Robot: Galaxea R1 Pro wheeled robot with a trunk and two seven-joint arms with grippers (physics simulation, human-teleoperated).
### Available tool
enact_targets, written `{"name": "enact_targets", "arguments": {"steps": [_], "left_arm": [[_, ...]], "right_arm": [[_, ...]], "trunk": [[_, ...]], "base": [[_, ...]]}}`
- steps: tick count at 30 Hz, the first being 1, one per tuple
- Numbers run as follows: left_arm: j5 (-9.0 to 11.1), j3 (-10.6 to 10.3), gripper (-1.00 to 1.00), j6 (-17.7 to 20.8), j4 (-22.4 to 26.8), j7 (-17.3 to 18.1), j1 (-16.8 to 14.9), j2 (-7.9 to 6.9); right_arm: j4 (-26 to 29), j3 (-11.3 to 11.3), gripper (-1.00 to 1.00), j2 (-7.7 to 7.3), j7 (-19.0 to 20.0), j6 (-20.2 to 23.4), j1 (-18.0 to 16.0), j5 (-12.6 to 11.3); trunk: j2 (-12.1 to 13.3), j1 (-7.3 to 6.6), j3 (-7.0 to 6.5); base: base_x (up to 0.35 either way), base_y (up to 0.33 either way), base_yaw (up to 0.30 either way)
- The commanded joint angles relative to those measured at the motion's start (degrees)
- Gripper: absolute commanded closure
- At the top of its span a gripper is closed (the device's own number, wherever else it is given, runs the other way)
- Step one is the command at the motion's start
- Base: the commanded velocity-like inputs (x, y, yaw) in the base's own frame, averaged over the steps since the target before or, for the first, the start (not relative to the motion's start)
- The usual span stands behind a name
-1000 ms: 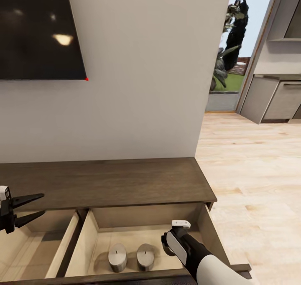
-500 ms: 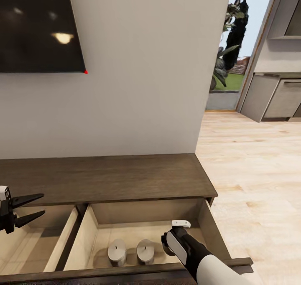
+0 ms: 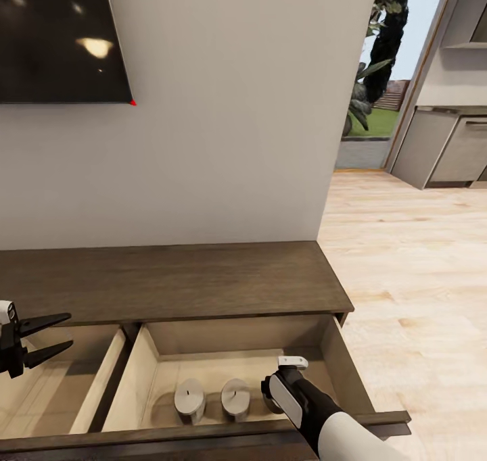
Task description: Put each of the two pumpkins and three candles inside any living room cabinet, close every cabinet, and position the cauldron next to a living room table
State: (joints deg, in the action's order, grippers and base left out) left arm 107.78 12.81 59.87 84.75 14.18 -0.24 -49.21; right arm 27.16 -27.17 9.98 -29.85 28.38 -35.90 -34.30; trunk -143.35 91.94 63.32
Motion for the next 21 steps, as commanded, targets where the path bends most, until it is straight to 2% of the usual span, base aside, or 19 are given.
{"name": "enact_targets", "arguments": {"steps": [1,3,19,20,21], "left_arm": [[-0.6,0.0,-1.00,0.1,0.0,0.6,0.0,-0.01],[-0.6,0.0,-1.00,0.1,0.0,0.6,0.0,-0.01],[-0.6,0.0,-1.00,0.1,0.0,0.6,0.0,-0.01],[-0.6,0.0,-1.00,0.1,0.0,0.6,0.0,-0.01],[-0.6,0.0,-1.00,0.1,0.0,0.6,0.0,-0.01]], "right_arm": [[0.1,-0.4,1.00,-0.05,-0.5,0.2,0.0,-0.5],[0.1,-0.4,1.00,-0.05,-0.5,0.2,0.0,-0.5],[0.1,-0.4,1.00,-0.05,-0.5,0.2,0.0,-0.5],[0.1,-0.4,-1.00,-0.05,-0.5,0.2,0.0,-0.5],[0.1,-0.4,-1.00,-0.05,-0.5,0.2,0.0,-0.5]], "trunk": [[0.0,0.01,0.27],[-0.1,0.07,0.71],[-0.1,0.07,0.71],[-0.1,0.07,0.71],[-0.1,0.07,0.71]], "base": [[0.000,0.000,0.000],[0.000,0.000,0.000],[0.000,0.000,0.000],[0.000,0.000,0.000],[0.000,0.000,0.000]]}}
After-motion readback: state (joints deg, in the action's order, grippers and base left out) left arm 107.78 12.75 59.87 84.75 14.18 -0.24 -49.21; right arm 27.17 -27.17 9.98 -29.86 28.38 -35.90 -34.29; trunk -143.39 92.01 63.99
